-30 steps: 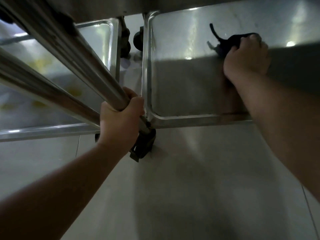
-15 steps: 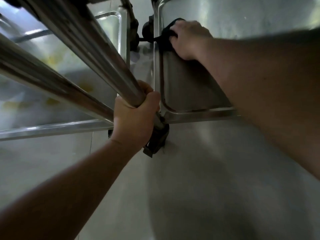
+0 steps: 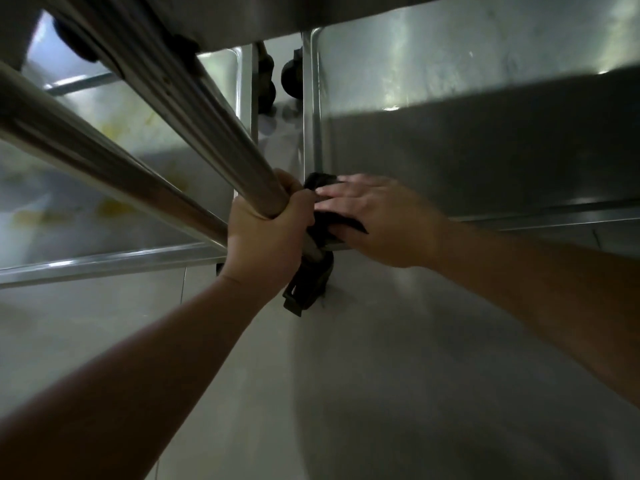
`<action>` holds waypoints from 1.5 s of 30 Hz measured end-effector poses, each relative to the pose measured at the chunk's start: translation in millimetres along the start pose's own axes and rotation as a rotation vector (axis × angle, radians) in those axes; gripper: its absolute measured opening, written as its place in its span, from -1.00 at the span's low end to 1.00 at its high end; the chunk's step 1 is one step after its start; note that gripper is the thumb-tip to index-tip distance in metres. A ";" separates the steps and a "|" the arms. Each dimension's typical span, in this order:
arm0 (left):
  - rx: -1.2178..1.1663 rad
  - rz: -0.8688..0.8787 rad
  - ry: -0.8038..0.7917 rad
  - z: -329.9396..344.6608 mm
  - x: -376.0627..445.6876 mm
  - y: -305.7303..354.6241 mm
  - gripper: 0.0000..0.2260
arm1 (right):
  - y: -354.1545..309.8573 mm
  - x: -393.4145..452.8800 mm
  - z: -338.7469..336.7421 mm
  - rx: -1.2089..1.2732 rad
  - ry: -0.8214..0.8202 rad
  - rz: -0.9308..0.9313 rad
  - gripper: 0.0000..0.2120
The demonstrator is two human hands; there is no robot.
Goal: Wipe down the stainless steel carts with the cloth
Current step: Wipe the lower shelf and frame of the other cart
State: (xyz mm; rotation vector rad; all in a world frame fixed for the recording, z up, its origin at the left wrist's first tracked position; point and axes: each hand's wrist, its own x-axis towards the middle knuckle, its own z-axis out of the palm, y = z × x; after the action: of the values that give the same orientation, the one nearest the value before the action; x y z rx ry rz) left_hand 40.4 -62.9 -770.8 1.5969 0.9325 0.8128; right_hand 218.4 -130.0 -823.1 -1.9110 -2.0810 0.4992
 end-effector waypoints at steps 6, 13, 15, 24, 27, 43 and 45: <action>0.006 -0.015 0.027 -1.8 0.0 -0.6 -0.84 | 66.3 -59.1 -30.8 -0.029 0.159 0.237 -0.48; 0.033 -0.048 0.162 6.4 -4.5 -2.5 -0.87 | 48.0 -58.7 -25.7 -0.073 0.224 0.429 -0.43; 0.041 -0.062 0.173 8.5 -6.2 -0.3 -0.88 | 22.2 -43.1 -13.3 -0.062 0.153 0.245 -0.50; 0.319 -0.190 0.157 0.3 -23.3 -20.5 -0.84 | 40.6 -53.0 -25.7 -0.051 0.069 0.144 -0.54; 0.443 -0.237 0.183 1.8 -37.0 -41.1 -0.80 | 76.0 -85.7 -43.2 -0.082 0.092 0.226 -0.54; 0.859 -0.063 -0.497 130.9 -70.8 -16.6 -0.89 | 152.2 -170.5 -72.3 -0.116 0.256 0.659 -0.53; 0.812 0.053 -0.405 155.1 -55.9 -9.6 -0.88 | 133.2 -157.0 -63.4 -0.090 0.285 0.691 -0.51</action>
State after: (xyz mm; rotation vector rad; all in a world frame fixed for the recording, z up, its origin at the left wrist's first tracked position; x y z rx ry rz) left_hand 148.3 -180.3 -813.8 2.3738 0.9736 0.0947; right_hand 379.8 -272.6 -817.6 -2.5610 -1.2561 0.2397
